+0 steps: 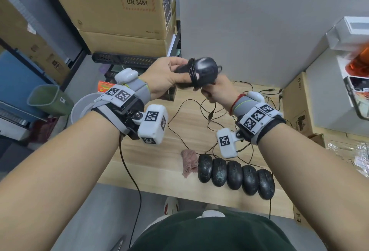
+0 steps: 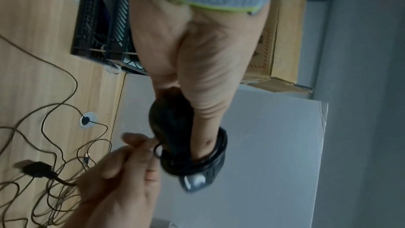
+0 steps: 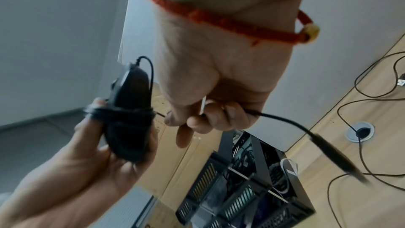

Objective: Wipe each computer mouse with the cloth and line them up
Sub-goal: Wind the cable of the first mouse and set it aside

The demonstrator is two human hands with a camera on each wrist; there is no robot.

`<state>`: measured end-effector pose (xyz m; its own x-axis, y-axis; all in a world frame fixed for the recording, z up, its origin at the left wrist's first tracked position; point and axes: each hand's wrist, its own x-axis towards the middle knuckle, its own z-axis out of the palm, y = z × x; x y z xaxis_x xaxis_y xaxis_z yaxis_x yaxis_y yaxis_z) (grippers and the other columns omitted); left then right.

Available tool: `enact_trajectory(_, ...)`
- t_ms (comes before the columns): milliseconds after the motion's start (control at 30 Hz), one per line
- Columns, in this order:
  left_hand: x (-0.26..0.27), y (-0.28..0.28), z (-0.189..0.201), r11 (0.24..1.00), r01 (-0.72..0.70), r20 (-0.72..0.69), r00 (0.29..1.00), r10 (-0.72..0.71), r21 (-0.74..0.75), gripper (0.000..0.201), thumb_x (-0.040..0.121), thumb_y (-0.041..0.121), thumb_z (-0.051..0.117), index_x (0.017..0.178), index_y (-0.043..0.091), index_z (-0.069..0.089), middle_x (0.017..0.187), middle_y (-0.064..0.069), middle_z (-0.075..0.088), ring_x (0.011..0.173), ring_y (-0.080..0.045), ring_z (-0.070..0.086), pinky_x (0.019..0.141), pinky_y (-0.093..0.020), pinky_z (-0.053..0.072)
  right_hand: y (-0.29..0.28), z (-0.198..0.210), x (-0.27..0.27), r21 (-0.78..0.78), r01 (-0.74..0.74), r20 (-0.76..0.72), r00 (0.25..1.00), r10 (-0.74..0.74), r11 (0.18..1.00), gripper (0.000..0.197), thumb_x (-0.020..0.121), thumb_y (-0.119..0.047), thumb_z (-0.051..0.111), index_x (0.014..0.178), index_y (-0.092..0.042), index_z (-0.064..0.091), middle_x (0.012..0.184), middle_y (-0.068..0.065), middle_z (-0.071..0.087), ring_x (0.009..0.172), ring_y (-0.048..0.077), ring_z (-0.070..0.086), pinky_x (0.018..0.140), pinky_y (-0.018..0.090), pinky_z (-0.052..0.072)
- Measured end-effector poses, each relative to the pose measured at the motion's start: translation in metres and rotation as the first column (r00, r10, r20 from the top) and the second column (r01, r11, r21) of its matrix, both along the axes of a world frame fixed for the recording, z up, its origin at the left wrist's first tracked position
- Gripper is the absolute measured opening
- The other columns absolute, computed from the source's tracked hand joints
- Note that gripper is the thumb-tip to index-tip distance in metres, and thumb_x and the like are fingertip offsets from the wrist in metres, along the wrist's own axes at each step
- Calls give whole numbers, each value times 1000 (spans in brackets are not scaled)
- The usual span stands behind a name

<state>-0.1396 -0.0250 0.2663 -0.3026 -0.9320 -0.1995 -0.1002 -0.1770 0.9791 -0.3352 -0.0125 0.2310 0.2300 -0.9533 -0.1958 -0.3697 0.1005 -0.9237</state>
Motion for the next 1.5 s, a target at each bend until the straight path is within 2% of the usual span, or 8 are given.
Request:
enact_trajectory(100, 3, -9, -6, 977, -211, -48, 976, 212, 25, 54, 72, 9, 88, 118, -8, 65, 109, -20, 72, 87, -23, 70, 71, -29, 58, 11, -4, 6, -8, -103, -72, 992, 102, 995, 35, 103, -34, 51, 88, -9, 73, 57, -1, 43, 40, 4, 34, 40, 12, 28)
enact_trajectory(267, 13, -12, -25, 921, -378, 239, 890, 389, -90, 46, 62, 18, 96, 99, 12, 68, 94, -2, 73, 86, -17, 71, 72, -25, 57, 14, 7, 12, -112, -220, -271, 945, 183, 969, 27, 100, -31, 57, 92, -15, 77, 49, -9, 34, 38, 7, 30, 40, 13, 29)
enact_trajectory(467, 18, -4, -27, 962, -208, 608, 745, 274, -179, 47, 60, 34, 96, 98, 25, 69, 96, 5, 71, 84, -14, 65, 62, -24, 47, 4, 27, 11, -152, -290, -391, 896, 212, 945, 23, 92, -35, 68, 80, -18, 77, 52, -6, 47, 49, 9, 39, 51, 25, 34)
enact_trajectory(600, 13, 3, -23, 985, -11, 700, 702, 129, -171, 44, 62, 29, 93, 96, 26, 66, 98, 6, 69, 86, -14, 63, 61, -21, 42, 0, 40, 9, -169, -236, -302, 937, 178, 957, 23, 90, -30, 73, 71, -17, 69, 42, -12, 51, 39, 2, 43, 46, 14, 35)
enact_trajectory(900, 1, 16, -13, 969, 214, 496, 859, -126, -125, 59, 62, 10, 94, 104, 21, 54, 86, 5, 74, 74, -12, 66, 69, -29, 54, -10, 31, 0, -222, -112, -110, 990, 89, 968, 18, 80, -25, 83, 80, -11, 71, 59, -12, 61, 50, -2, 51, 52, 14, 43)
enact_trajectory(1200, -4, 21, -10, 966, 259, 119, 960, -255, -17, 50, 87, -12, 67, 120, 17, 43, 91, -8, 56, 73, -12, 60, 66, -27, 54, -9, 5, -8, 96, -14, 251, 968, -11, 995, 20, 92, -35, 68, 80, -19, 65, 73, 3, 62, 61, 20, 54, 56, 28, 39)
enact_trajectory(1367, -18, 23, -4, 979, 77, -56, 996, -68, 190, 35, 74, 18, 64, 108, 19, 52, 97, -10, 57, 83, -19, 57, 60, -27, 53, -7, -3, -6, 158, 54, 297, 950, -100, 986, 24, 95, -26, 65, 75, -15, 59, 67, 5, 56, 52, 16, 49, 49, 23, 37)
enact_trajectory(1500, -23, 23, -13, 995, 40, 133, 990, -52, 87, 47, 84, 33, 81, 117, 13, 54, 96, -7, 62, 77, -15, 63, 61, -26, 52, -8, -4, -2, 161, 92, 260, 956, -133, 983, 26, 95, -24, 66, 72, -14, 58, 62, 1, 58, 49, 14, 50, 45, 19, 38)
